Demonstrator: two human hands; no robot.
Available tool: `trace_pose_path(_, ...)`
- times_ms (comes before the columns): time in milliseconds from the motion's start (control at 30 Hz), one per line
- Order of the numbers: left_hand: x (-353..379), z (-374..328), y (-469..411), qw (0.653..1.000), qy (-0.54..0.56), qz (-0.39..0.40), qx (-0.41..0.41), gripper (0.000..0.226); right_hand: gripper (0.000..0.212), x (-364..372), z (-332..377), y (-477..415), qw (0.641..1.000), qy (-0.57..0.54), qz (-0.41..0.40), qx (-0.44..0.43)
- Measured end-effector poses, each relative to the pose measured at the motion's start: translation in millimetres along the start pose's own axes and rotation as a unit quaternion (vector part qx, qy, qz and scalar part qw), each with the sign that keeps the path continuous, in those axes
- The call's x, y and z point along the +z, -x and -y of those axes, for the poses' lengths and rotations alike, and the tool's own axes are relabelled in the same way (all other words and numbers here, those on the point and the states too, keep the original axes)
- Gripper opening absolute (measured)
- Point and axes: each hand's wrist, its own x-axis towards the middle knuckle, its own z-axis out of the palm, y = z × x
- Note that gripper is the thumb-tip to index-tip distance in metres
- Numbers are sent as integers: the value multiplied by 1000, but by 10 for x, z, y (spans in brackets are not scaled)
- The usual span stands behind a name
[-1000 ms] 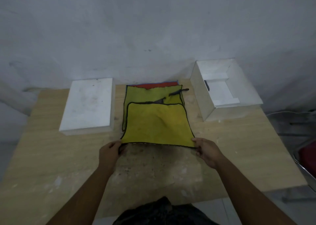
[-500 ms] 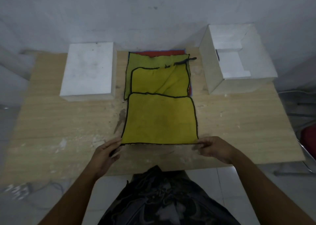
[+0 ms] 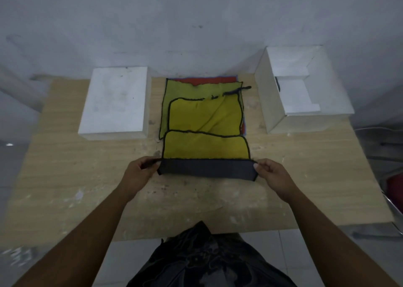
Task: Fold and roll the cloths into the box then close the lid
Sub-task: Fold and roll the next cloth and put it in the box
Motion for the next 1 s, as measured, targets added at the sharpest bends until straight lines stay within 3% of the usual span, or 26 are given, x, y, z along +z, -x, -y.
trace_pose_path(100,40,-151,-196,1000,-3,-3,2,28,10,45,58,-200,999,-26,-31,-2)
trace_pose_path(300,130,-335,-609,1000,16,-19,-9,13,15,85,165,-553,998,7,-66,6)
trace_pose_path(467,212,-412,-936,998,27,-43,-28,29,17,124,290,-806,992,37,-118,11)
trace_pose_path(733,412,-62,-857,982,-164,-86,-36,42,42,282,196,-768,961,176,-180,112)
trace_pose_path(833,424,165,-741,971,-223,-79,-16,40,47,378,88,-592,951,210,-161,160)
trace_pose_path(933,443,161,-651,968,-236,-83,9,38,40,442,26,-508,948,230,-140,171)
trace_pose_path(1000,454,102,-596,971,-225,-83,-20,39,26,451,33,-500,954,203,-149,165)
